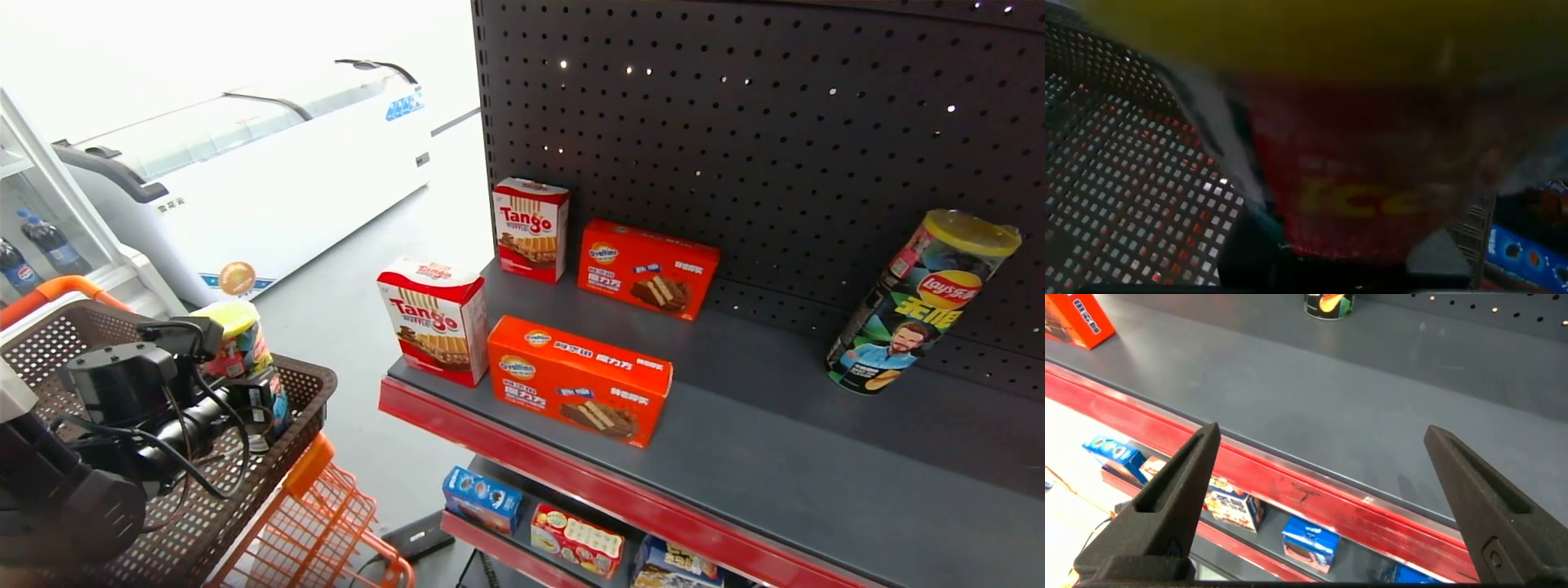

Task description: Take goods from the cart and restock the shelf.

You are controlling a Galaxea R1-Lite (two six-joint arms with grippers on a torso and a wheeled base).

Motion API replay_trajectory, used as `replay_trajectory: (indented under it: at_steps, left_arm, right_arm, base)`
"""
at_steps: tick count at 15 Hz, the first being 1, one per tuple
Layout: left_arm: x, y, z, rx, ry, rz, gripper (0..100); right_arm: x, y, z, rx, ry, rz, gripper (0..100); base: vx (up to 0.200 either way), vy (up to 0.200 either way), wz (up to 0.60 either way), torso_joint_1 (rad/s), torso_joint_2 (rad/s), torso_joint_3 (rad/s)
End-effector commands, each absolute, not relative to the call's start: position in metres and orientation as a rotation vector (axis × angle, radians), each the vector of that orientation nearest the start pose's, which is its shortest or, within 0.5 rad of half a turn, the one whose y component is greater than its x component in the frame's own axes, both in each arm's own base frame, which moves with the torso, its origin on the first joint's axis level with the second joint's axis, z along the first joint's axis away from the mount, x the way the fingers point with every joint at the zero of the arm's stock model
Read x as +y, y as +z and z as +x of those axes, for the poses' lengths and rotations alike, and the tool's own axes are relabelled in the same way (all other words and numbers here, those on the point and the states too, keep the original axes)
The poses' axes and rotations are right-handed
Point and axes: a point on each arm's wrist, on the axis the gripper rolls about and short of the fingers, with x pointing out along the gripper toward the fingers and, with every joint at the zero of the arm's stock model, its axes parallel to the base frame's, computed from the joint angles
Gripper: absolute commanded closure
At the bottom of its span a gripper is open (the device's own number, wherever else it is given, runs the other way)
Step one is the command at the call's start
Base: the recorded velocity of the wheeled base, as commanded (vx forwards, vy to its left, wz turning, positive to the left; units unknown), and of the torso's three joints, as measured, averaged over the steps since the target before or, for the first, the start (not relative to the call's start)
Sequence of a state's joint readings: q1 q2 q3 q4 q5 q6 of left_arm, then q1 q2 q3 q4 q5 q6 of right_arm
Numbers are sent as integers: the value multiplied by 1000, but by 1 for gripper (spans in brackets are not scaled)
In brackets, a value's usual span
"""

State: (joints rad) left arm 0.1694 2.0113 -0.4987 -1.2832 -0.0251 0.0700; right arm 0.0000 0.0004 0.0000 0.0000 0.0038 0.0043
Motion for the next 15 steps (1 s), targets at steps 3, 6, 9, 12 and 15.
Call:
replay_trajectory:
  at_steps: [3, 6, 9, 12, 15]
  left_arm:
    - [44, 144, 307, 59, 118, 69, 100]
    - [38, 203, 285, 20, 88, 80, 100]
    - [16, 224, 265, -17, -38, 81, 100]
    - [-2, 234, 256, -47, -104, 84, 100]
    - [-14, 267, 242, -138, -154, 79, 100]
  right_arm:
    - [0, 75, -23, 0, 5, 5, 0]
    - [0, 76, -23, 2, 5, 5, 0]
    - [0, 75, -23, 0, 5, 5, 0]
    - [0, 76, -23, 2, 5, 5, 0]
    - [0, 76, -23, 2, 5, 5, 0]
  base:
    - [0, 0, 0, 0, 0, 0]
    - [0, 0, 0, 0, 0, 0]
    - [0, 0, 0, 0, 0, 0]
    - [0, 0, 0, 0, 0, 0]
    - [0, 0, 0, 0, 0, 0]
